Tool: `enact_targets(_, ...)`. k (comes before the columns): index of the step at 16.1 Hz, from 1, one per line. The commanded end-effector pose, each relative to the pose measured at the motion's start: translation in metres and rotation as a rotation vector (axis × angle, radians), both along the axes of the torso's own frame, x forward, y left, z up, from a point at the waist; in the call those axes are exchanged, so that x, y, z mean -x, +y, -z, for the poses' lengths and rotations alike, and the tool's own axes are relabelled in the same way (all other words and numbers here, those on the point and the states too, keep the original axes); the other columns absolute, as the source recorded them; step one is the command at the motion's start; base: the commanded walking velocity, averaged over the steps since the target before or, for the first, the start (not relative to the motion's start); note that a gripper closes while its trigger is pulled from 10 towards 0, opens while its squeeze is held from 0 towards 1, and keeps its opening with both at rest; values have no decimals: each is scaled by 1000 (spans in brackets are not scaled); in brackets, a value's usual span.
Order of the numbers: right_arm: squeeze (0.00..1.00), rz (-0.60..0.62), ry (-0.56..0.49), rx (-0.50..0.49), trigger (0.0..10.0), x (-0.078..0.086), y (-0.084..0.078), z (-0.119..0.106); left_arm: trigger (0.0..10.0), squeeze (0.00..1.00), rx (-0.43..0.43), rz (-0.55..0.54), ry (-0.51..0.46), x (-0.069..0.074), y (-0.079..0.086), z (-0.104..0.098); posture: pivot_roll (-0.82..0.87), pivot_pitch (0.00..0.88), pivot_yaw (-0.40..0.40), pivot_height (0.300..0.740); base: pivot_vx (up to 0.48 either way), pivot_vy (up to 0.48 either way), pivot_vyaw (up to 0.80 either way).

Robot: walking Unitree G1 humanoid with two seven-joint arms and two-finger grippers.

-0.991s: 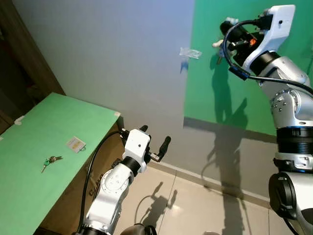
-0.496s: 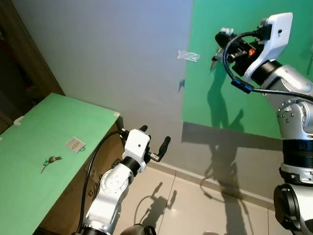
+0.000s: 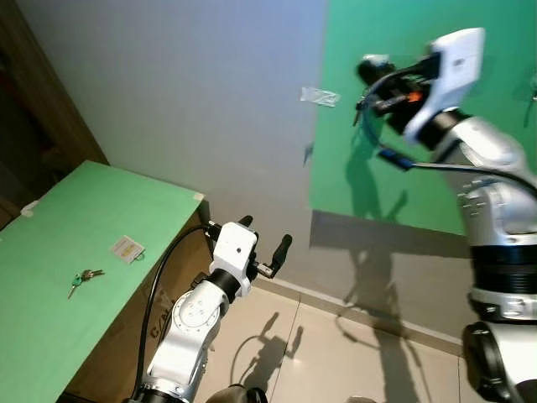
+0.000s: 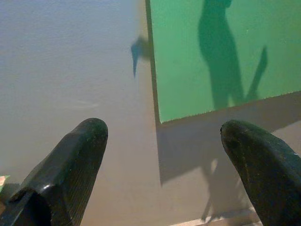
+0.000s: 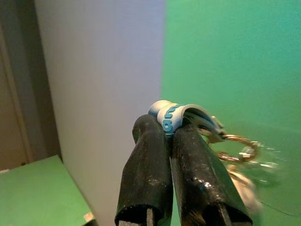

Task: Hang keys on a hook

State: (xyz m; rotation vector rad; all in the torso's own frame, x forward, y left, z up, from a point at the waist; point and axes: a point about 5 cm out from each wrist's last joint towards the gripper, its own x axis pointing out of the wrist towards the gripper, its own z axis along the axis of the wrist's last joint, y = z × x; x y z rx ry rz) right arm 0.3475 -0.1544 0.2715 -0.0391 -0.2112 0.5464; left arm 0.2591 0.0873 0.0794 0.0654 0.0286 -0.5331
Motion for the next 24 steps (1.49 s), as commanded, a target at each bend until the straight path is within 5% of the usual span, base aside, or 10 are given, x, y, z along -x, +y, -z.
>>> enact_targets(1, 118, -34, -55, 13, 0, 5, 8, -8, 10000, 0, -17, 3, 7, 0, 0, 2, -210, 19, 93, 740, 0, 0, 0)
enact_targets(6, 98, -50, -185, 98, 0, 6, 28, -10, 10000, 0, -19, 0, 7, 0, 1, 2, -206, 18, 90, 740, 0, 0, 0)
enact_targets(13, 106, 38, -274, 119, 0, 0, 25, -10, 10000, 0, -17, 0, 11, 2, 0, 3, -204, 21, 87, 740, 0, 0, 0)
enact_targets(16, 212, 230, -166, -43, 0, -20, -6, -11, 10000, 0, -16, 0, 14, 3, -1, 3, -202, 22, 87, 740, 0, 0, 0)
enact_targets(19, 200, 369, -136, -92, 0, -32, -32, -9, 10000, 0, -15, 2, 15, 3, -1, 3, -202, 25, 87, 740, 0, 0, 0)
enact_targets(24, 196, 421, -69, -200, 0, -38, -43, -4, 10000, 0, -15, 1, 13, 3, -1, 3, -199, 23, 88, 740, 0, 0, 0)
